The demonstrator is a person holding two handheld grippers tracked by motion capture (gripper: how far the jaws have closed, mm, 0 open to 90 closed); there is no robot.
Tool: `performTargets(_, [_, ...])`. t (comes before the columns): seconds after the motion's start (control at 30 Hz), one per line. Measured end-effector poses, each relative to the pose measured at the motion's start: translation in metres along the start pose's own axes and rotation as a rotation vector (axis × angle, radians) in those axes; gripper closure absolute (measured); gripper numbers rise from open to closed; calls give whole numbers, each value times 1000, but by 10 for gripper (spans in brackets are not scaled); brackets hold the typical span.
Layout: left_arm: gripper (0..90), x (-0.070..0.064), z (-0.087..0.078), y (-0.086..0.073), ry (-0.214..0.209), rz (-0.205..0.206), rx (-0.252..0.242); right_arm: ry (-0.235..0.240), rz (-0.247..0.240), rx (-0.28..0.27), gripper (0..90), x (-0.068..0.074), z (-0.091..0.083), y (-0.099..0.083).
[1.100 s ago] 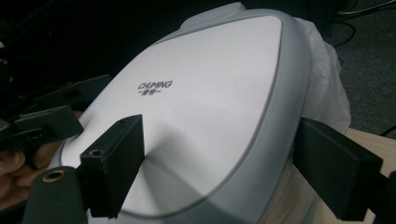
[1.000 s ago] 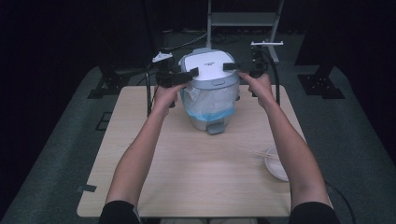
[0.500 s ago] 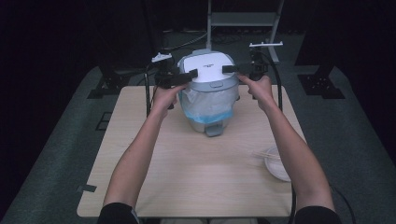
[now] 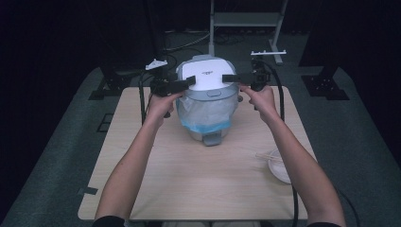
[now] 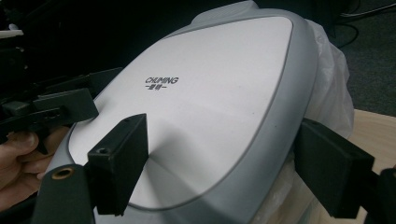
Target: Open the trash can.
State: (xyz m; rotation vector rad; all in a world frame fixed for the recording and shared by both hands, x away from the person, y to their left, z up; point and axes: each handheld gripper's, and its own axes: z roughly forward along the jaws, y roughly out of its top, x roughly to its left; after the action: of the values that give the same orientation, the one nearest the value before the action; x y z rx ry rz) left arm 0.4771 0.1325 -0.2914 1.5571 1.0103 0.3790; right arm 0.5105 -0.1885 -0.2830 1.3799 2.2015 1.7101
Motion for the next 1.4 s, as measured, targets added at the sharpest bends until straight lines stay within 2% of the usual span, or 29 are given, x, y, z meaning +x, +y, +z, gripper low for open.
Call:
performTargets(0.3, [132,-11,-16,-7,-7,20,-4,-3,-13,-9,199,16,-11,-14])
performTargets(0.6, [131,-18,-28,-14,-17,8,1,-5,-6,2,197,30,-21,-27])
performTargets(1.2, [131,-24,-41,-22,-41,6,-2,-9,3,-8,197,42,-31,-42])
performTargets(1.4, [131,-22,-43,-22,-60,14,-2,-2,0,-22,196,42,-33,-45])
